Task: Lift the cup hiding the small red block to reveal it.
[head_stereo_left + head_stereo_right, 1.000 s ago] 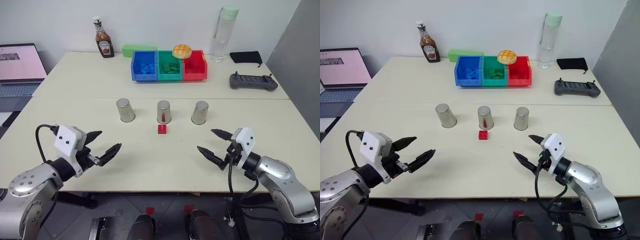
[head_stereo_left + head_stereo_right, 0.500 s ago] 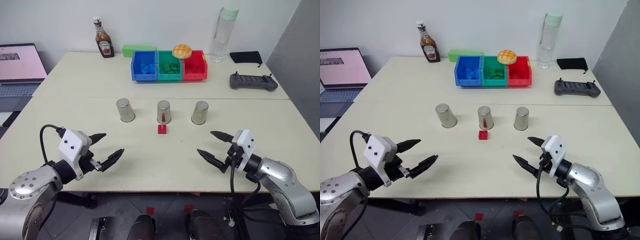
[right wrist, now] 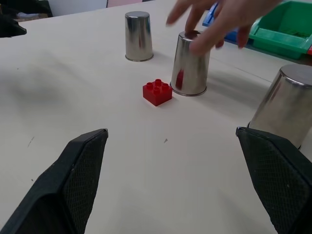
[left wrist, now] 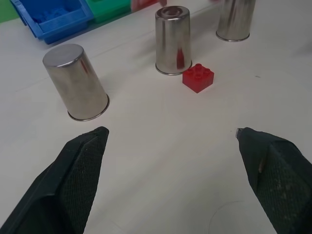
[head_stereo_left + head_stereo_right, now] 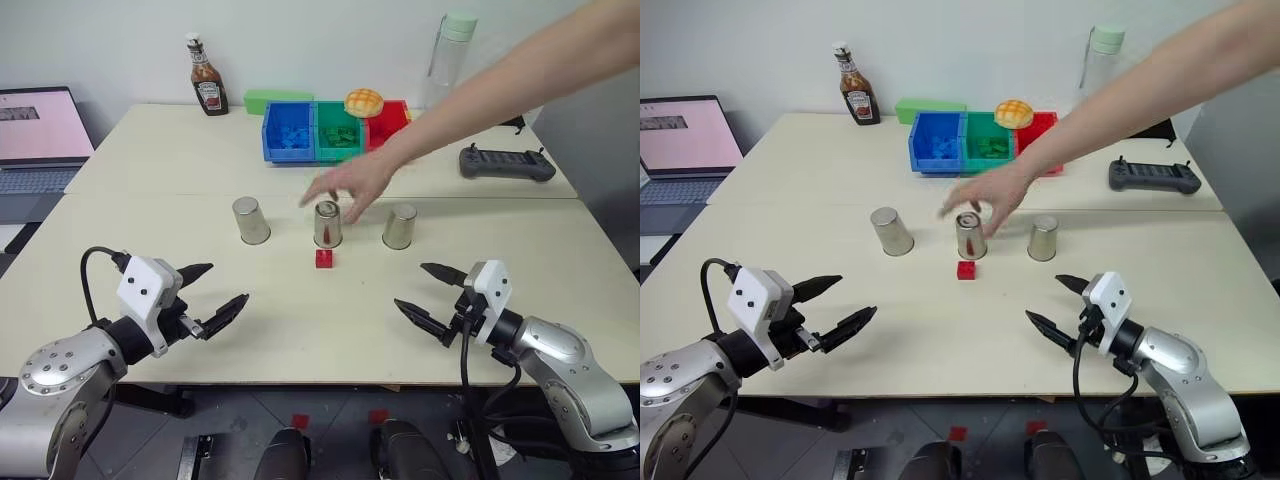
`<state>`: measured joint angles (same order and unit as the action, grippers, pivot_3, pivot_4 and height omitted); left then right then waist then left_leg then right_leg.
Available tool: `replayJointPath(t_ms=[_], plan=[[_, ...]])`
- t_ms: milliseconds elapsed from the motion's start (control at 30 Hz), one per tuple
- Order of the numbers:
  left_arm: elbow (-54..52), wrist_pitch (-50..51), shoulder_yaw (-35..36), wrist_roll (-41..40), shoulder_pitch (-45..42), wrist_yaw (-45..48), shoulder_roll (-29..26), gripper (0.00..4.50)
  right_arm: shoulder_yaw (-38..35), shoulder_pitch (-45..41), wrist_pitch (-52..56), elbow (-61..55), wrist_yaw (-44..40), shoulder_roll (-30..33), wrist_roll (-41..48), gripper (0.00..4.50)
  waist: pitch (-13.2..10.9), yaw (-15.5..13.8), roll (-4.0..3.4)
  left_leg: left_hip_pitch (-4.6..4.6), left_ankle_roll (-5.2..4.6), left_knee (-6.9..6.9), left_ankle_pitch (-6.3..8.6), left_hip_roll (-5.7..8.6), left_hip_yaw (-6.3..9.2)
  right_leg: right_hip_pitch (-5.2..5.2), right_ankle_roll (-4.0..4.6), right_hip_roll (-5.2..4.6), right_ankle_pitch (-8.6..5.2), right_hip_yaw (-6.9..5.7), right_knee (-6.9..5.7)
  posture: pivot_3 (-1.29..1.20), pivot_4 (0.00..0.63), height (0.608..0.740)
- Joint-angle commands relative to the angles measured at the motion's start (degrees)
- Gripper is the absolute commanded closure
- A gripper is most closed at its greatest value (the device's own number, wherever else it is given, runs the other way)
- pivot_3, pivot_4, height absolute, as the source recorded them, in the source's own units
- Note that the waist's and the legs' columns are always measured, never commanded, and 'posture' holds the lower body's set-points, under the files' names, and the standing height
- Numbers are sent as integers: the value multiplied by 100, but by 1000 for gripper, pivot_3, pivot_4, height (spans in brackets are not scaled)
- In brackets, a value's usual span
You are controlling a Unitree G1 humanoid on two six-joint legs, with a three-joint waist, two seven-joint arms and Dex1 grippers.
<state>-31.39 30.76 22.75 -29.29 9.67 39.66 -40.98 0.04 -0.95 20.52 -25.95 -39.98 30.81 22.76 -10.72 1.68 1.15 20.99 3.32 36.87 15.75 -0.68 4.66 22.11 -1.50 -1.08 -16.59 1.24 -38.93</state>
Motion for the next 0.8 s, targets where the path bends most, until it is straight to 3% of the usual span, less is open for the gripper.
replayJointPath(t_ms=[33, 800], plan=[[-91, -91, 44, -67, -29, 29, 1, 0, -70, 24, -92, -165, -55, -9, 98, 13, 0, 0, 0, 0, 0, 0, 0, 0, 0, 0, 0, 0, 0, 0, 0, 0, 150, 740], [22, -141, 24, 18, -62, 43, -25, 0, 6, 32, -108, -176, 24, -114, 37, 13, 0, 0, 0, 0, 0, 0, 0, 0, 0, 0, 0, 0, 0, 0, 0, 0, 150, 740]])
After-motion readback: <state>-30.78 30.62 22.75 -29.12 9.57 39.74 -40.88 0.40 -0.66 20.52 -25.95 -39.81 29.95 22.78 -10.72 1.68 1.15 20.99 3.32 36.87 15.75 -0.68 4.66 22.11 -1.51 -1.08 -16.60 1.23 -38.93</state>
